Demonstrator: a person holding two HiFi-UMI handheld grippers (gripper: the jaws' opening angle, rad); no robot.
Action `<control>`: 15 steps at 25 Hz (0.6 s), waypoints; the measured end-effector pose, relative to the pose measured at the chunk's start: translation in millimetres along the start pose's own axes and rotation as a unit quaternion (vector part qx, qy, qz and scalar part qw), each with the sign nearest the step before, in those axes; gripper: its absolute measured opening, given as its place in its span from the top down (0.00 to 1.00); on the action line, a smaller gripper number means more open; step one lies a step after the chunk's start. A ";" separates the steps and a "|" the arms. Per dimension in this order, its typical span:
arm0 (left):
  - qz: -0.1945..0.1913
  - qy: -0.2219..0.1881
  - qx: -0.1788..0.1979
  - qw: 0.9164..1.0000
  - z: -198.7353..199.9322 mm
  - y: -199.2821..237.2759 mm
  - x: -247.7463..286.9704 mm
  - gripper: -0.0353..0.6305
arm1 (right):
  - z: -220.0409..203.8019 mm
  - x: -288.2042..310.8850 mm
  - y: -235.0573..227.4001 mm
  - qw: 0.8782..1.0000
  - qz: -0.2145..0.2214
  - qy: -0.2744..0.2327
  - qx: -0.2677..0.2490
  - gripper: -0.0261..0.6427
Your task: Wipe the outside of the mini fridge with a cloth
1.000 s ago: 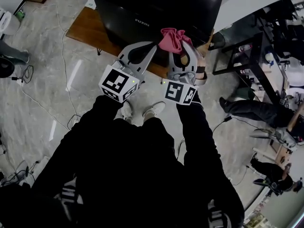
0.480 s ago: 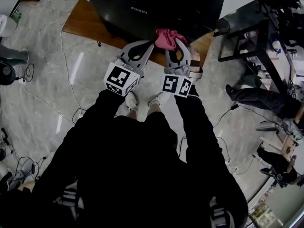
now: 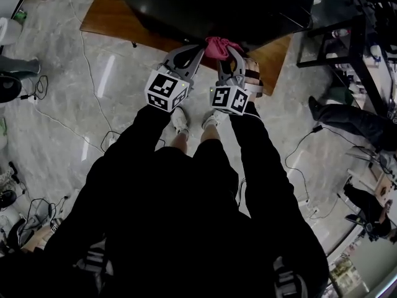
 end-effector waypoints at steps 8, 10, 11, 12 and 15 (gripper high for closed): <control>0.022 0.061 -0.022 0.998 -66.9 15.7 17.7 0.94 | -47.8 37.8 59.5 0.997 0.065 0.050 0.008 0.81; 0.032 0.070 -0.028 0.997 -75.8 16.2 19.4 0.94 | -59.7 44.3 70.6 0.995 0.081 0.065 0.009 0.81; 0.036 0.073 -0.034 0.996 -78.2 15.2 20.4 0.94 | -65.4 47.7 75.2 0.993 0.092 0.071 0.011 0.81; 0.038 0.075 -0.042 0.996 -79.4 13.7 20.9 0.94 | -70.1 50.5 78.8 0.992 0.103 0.077 0.015 0.81; 0.044 0.072 -0.071 0.994 -73.2 6.9 10.7 0.94 | -66.1 41.9 78.2 0.989 0.125 0.075 0.036 0.81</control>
Point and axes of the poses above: the fingertips, and each gripper's own axes: x forward along the fingers, y to its left, z out of its top, the point moved 1 cm from there along -x, backward along the fingers, and after that the axes turned 3 degrees about y, right-handed, at the moved point
